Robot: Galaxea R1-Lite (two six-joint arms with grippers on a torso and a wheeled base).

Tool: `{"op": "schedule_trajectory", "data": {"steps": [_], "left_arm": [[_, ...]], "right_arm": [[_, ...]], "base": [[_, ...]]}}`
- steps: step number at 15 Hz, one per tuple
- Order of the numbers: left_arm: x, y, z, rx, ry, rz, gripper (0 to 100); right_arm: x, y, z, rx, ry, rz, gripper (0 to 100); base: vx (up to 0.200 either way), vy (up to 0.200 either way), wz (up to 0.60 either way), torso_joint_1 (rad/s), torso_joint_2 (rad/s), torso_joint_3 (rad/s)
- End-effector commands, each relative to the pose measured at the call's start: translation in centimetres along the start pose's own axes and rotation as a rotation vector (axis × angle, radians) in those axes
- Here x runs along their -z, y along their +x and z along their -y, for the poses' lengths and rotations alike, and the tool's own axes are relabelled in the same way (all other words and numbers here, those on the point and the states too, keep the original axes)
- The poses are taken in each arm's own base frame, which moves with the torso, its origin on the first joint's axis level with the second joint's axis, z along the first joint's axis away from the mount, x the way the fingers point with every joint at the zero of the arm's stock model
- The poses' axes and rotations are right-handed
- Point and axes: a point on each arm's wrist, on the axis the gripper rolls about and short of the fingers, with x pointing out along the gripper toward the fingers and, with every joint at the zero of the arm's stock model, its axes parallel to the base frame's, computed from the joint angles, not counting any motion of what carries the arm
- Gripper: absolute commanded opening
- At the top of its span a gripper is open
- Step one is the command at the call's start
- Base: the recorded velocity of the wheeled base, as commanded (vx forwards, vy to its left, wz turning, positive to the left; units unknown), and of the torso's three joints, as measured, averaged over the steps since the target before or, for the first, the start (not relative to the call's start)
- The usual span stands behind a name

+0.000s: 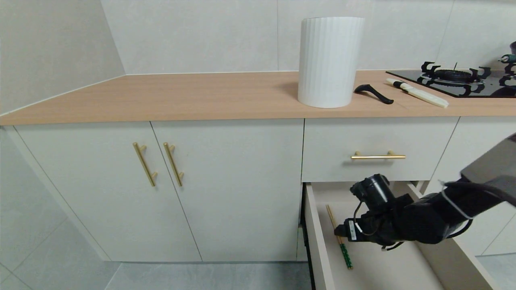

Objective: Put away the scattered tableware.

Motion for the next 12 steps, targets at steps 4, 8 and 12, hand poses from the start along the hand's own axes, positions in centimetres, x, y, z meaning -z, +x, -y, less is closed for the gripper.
{"op": "schedule_trajectory", "data": {"steps": [4, 8, 12], "left_arm": [[0.0, 0.0, 0.0, -0.001, 0.000, 0.000, 100], [0.0, 0.0, 0.0, -0.001, -0.001, 0.000, 100], [0.0, 0.0, 0.0, -0.001, -0.001, 0.000, 100]], "right_arm": [[-4.3, -12.3, 2.4, -0.078, 0.085, 0.321, 100], [-5.2, -15.9, 4.6, -0.079, 0.108, 0.439, 100], [-5.0, -17.8, 5.1, -0.082, 0.075, 0.495, 100]], "base": [[0.000, 0.000, 0.00, 0.000, 0.00, 0.000], [0.000, 0.000, 0.00, 0.000, 0.00, 0.000], [0.000, 0.000, 0.00, 0.000, 0.00, 0.000]]}}
